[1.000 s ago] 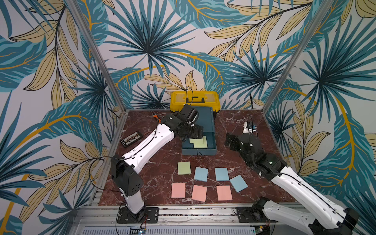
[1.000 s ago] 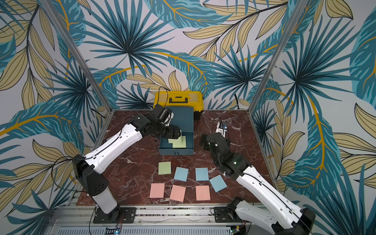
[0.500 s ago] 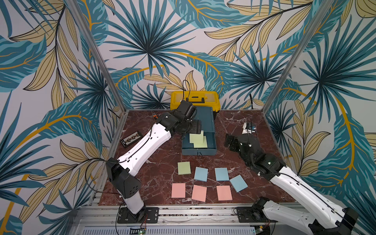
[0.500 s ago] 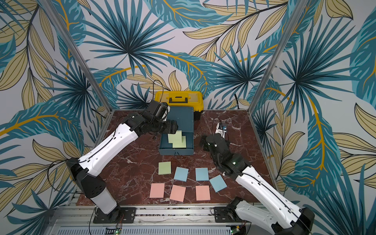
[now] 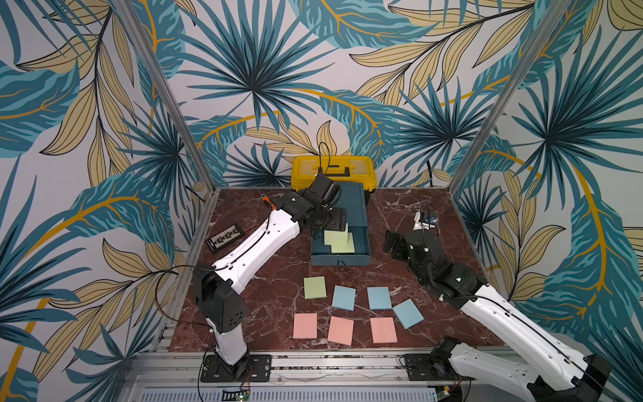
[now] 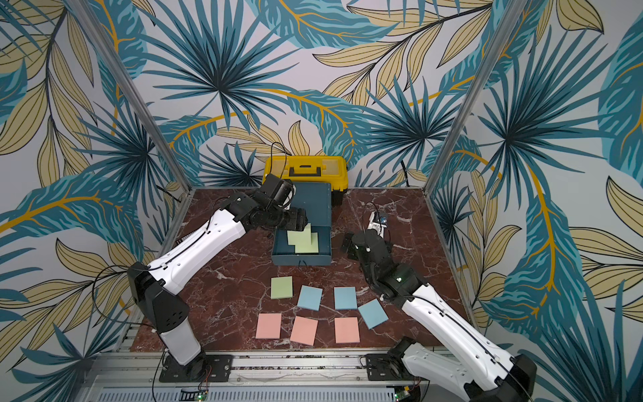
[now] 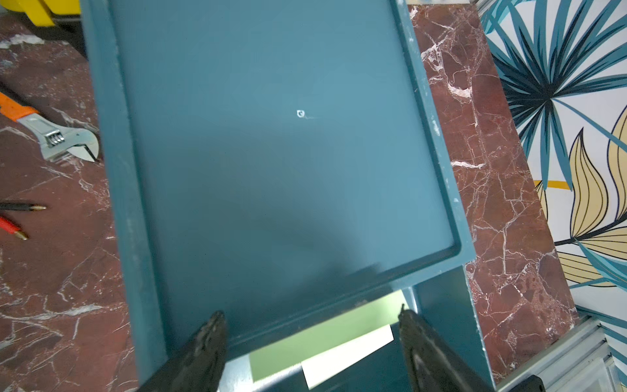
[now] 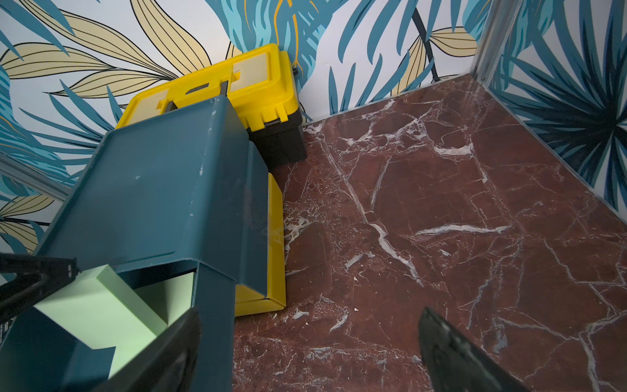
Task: Please put the sticky notes in the drawer by color
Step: Place the sticky notes in the drawer.
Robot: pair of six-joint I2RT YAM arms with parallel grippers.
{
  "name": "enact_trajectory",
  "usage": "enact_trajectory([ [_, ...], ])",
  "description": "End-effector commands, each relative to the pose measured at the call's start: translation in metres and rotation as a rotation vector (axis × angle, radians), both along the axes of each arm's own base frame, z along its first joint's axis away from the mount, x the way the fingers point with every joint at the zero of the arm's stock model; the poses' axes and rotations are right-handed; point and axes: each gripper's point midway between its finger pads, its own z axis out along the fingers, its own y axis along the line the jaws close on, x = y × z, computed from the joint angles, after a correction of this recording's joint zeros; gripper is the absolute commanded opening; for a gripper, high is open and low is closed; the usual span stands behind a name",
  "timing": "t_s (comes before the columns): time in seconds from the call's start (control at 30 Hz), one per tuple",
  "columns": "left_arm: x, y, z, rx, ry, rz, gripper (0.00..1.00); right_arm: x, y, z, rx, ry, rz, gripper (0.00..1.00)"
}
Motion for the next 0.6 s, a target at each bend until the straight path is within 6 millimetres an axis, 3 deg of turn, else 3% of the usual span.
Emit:
enact_trajectory([
  [0.0,-0.013,0.001,-0.001,-0.007,0.024,-0.011,0.81,0.001,0.001,-0.006,0.013,0.004,-0.004,0.99],
  [0.37,-0.029,0.0,-0.01,0.007,0.077,-0.04,0.81,0.002,0.002,-0.011,0.022,0.018,-0.005,0.99],
  [0.57,-0.029,0.004,-0.008,0.018,0.063,-0.038,0.81,0.004,0.001,-0.013,0.022,0.022,-0.009,0.99],
])
